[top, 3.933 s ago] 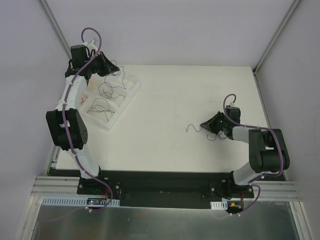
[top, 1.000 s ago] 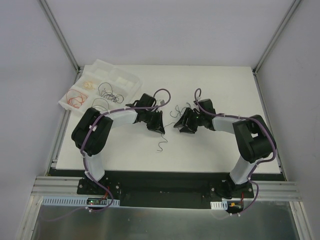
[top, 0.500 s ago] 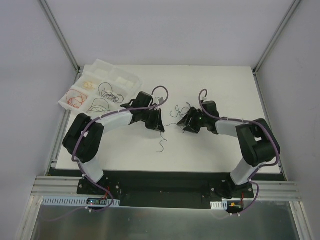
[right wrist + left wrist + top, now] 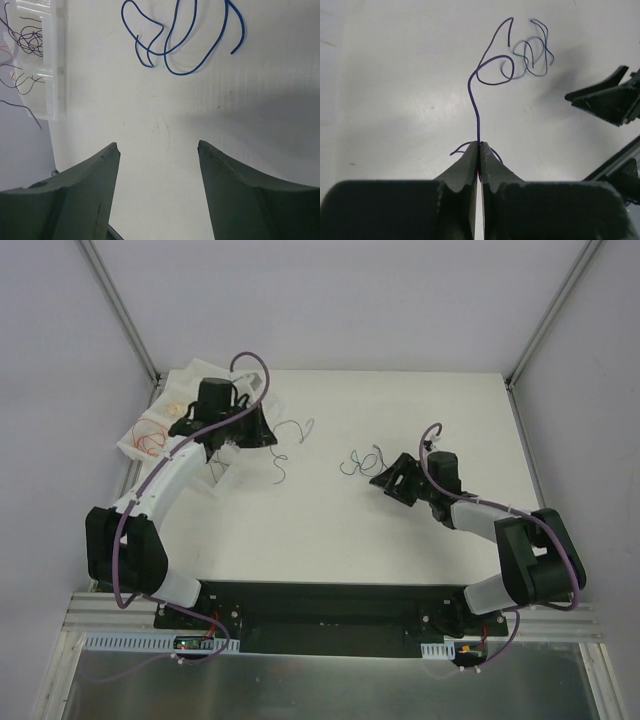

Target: Untangle the cables

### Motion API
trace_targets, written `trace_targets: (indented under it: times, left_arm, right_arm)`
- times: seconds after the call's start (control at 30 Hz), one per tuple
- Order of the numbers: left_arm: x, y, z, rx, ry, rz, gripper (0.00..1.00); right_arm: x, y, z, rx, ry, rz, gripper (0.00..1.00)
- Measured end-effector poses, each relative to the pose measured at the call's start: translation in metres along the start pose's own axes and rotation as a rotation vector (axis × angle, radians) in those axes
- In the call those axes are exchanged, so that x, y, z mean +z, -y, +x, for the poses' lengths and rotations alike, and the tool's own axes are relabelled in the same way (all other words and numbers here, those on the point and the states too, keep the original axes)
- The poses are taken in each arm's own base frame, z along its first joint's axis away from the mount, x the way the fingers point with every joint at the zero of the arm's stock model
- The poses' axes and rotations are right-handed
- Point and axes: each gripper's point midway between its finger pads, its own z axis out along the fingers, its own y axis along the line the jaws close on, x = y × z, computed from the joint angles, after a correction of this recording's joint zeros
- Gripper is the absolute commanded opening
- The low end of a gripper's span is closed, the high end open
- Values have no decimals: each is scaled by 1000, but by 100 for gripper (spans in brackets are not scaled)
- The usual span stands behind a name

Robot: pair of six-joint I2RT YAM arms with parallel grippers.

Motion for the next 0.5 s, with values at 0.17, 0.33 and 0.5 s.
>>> trace_targets:
  times: [0.17,0.33,0.5]
  left_arm:
    - [-40,-36,-62,2,155,-112,0]
    - [-65,-64,-101,16,249,-214,0]
    - [-60,-102,-122,22,316,-292,0]
  right_arm:
    - [8,5,5,12,-24,-7,66]
    - [10,5,4,22,-28,-22,66]
    - [10,-1,0,22,-20,-52,66]
